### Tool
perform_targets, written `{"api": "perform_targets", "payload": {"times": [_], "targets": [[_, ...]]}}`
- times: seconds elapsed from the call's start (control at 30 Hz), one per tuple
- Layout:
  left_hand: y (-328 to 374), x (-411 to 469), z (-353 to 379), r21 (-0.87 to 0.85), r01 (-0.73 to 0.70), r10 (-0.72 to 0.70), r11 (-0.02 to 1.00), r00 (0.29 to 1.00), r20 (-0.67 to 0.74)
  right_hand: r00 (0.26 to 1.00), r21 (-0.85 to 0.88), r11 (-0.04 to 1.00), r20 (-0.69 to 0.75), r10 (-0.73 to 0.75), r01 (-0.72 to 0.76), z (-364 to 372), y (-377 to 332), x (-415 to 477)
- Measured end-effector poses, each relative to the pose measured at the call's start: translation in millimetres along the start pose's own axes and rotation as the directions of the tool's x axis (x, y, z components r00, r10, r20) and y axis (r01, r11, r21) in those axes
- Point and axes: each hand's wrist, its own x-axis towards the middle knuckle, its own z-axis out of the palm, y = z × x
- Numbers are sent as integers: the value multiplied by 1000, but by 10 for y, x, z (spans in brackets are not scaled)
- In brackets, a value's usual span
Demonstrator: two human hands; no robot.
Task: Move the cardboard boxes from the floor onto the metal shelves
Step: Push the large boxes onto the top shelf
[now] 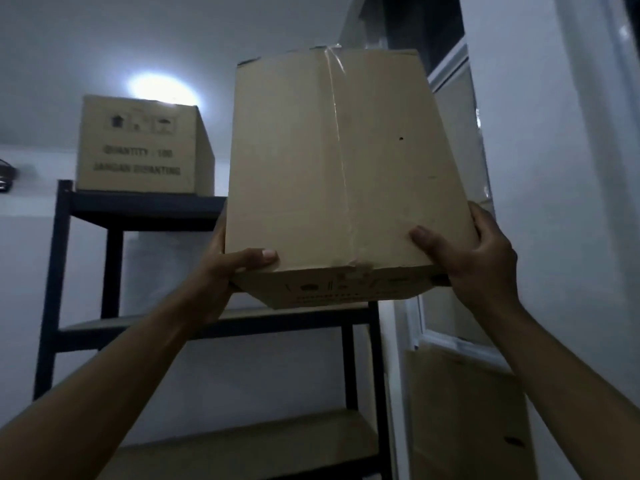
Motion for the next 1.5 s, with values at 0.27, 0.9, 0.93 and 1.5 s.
{"api": "perform_targets", "payload": {"times": [0.27, 0.9, 0.93, 1.5], "targets": [[35, 804, -828, 123, -137, 142, 983, 989, -35, 992, 191, 973, -2, -130, 128, 1126, 251, 608], [-160, 2334, -1967, 234, -311, 323, 921, 946, -16, 940, 508, 808, -9, -340, 297, 2934, 933, 1905], [-144, 2407, -1954, 271, -325, 344, 906, 939, -23, 941, 492, 816, -19, -339, 304, 2960, 954, 1999], [-349, 3239, -1726, 620, -189, 595, 762, 584, -553, 983, 107, 990, 142, -112, 97, 3672, 1824, 2173]]}}
